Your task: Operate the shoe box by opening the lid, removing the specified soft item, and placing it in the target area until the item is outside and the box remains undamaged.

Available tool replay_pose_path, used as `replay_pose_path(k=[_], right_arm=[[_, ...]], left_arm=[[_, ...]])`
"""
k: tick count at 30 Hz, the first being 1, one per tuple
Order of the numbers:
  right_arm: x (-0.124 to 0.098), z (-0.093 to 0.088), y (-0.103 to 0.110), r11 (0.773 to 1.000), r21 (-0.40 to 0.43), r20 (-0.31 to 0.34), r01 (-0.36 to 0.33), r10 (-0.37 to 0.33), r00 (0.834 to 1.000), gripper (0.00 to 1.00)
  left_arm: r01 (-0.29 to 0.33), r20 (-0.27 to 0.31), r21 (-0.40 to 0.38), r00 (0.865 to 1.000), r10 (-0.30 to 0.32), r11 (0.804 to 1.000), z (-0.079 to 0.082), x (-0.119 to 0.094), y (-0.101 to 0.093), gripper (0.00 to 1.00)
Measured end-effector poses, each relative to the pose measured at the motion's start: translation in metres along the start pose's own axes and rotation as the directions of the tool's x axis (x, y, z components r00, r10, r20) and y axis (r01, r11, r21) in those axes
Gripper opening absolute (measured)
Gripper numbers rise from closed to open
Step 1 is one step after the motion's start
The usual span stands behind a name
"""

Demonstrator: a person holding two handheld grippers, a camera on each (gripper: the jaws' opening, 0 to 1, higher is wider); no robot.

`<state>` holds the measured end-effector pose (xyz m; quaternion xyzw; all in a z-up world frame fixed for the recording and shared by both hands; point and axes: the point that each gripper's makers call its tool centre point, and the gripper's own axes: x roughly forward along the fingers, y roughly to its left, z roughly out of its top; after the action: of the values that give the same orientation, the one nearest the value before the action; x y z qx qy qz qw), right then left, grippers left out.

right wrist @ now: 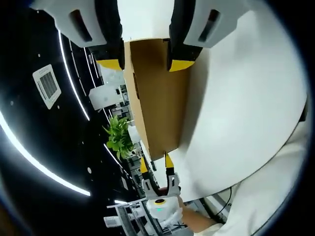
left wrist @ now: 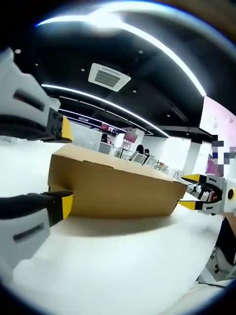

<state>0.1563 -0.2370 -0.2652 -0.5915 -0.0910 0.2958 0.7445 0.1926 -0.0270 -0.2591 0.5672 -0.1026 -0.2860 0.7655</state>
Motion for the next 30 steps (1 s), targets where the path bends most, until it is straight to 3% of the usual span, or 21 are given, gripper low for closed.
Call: replay_pose_path(k=[12, 15, 26, 30], right_arm=[[-0.001, -0.002, -0.001, 1.000, -0.013, -0.018, 0.014, -0.014, 1.000, 0.35], [-0.001, -0.008, -0.002, 0.997, -0.068, -0.062, 0.030, -0.034, 0.998, 0.32], [0.000, -0.006, -0.002, 0.999, -0.038, -0.063, 0.022, -0.024, 0.998, 0.29], [0.000, -0.007, -0.002, 0.999, -0.046, -0.077, 0.021, -0.024, 0.997, 0.29]], left_arm=[[-0.005, -0.020, 0.058, 1.000, 0.006, 0.998, -0.005, 0.005, 0.000, 0.43], [0.000, -0.014, 0.025, 1.000, 0.000, 1.000, -0.008, 0.005, -0.003, 0.43], [0.001, -0.041, -0.056, 0.999, -0.004, 0.998, -0.011, 0.003, -0.005, 0.34], [-0.002, -0.033, 0.008, 0.999, 0.002, 1.000, -0.010, 0.003, -0.006, 0.32]])
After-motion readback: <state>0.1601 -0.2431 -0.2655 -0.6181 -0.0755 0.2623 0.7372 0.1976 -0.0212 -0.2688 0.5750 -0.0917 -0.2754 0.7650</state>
